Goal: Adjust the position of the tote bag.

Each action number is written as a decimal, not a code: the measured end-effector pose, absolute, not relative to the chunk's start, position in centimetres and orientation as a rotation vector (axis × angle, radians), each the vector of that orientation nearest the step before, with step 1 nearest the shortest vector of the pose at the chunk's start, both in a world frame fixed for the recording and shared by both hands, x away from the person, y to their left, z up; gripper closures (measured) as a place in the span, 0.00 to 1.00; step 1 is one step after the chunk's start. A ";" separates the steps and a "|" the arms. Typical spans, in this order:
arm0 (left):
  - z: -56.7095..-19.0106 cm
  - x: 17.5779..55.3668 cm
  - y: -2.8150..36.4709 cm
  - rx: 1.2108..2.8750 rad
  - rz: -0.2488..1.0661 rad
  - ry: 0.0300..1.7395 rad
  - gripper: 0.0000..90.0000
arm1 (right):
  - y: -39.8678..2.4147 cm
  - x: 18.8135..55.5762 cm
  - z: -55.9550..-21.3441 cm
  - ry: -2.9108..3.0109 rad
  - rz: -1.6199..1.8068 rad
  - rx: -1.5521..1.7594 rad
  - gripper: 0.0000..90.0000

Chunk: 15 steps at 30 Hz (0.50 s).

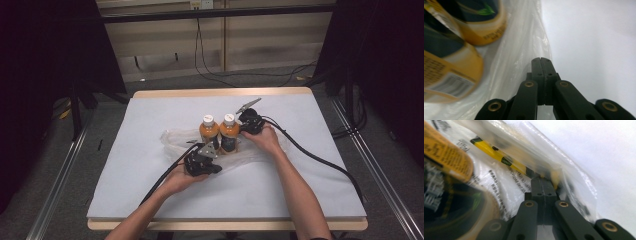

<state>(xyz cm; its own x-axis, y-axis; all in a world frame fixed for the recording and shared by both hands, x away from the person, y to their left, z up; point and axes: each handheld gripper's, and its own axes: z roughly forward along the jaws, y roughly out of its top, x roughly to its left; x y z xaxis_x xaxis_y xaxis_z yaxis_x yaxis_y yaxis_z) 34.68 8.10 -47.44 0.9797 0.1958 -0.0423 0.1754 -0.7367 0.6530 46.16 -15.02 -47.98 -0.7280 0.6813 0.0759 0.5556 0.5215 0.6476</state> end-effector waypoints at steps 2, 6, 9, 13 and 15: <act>-47.5 34.4 8.3 2.398 0.026 0.253 1.00 | -14.7 46.3 -47.9 2.567 0.968 1.063 1.00; -46.5 34.4 8.8 2.323 0.003 0.255 1.00 | -15.0 46.4 -48.1 2.560 1.022 1.094 1.00; -45.0 34.8 8.9 2.251 0.000 0.261 1.00 | -14.9 46.4 -48.1 2.560 1.012 1.084 1.00; -43.6 35.2 8.8 2.217 0.027 0.247 1.00 | -14.9 46.4 -48.0 2.568 1.014 1.088 1.00; -43.1 35.6 8.7 2.209 0.058 0.268 1.00 | -15.0 46.5 -48.1 2.576 1.031 1.089 1.00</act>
<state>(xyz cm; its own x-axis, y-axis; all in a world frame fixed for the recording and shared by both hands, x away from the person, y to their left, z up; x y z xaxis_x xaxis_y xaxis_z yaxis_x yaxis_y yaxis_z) 35.55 8.67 -43.10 0.9756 0.2127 -0.0541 0.1717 -0.5858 0.7921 46.47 -14.96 -48.05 -0.7217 0.6829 0.1130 0.5722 0.4968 0.6525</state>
